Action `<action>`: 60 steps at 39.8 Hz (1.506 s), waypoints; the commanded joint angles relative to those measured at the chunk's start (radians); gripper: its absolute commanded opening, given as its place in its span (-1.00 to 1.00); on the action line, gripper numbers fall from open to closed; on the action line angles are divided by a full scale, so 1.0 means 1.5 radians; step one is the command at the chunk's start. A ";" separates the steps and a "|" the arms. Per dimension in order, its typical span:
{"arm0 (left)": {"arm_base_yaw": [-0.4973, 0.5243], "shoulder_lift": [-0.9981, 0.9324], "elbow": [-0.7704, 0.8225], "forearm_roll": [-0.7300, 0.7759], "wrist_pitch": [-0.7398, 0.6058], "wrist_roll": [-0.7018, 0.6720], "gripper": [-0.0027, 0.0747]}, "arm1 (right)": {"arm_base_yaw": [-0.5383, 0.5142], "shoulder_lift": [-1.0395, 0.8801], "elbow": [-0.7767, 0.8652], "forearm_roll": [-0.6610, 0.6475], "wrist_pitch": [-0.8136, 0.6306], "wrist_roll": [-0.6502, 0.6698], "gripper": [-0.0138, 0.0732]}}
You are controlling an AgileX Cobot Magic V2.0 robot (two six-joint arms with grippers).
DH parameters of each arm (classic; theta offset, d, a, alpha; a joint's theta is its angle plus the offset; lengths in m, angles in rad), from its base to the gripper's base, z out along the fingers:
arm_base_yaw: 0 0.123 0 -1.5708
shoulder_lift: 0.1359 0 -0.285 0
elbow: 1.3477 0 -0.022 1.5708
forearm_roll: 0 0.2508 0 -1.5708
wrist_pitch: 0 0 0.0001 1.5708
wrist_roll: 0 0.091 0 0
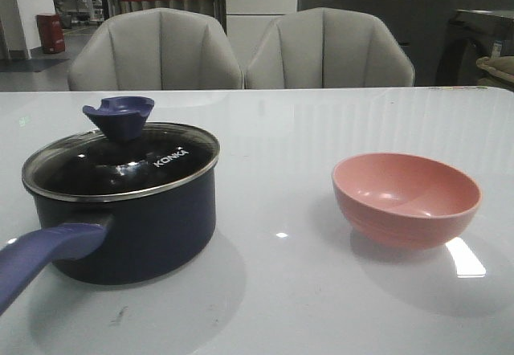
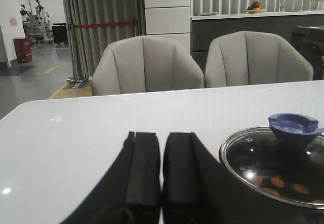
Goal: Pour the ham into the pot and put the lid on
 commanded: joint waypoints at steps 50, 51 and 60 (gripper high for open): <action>0.001 -0.014 0.021 -0.008 -0.051 -0.004 -0.64 | -0.103 -0.209 0.180 -0.236 -0.114 0.289 -0.35; 0.001 -0.014 0.021 -0.008 -0.051 -0.004 -0.64 | -0.103 -0.209 0.180 -0.236 -0.114 0.289 -0.35; 0.001 -0.014 0.021 -0.008 -0.051 -0.004 -0.64 | -0.103 -0.209 0.180 -0.236 -0.113 0.289 -0.35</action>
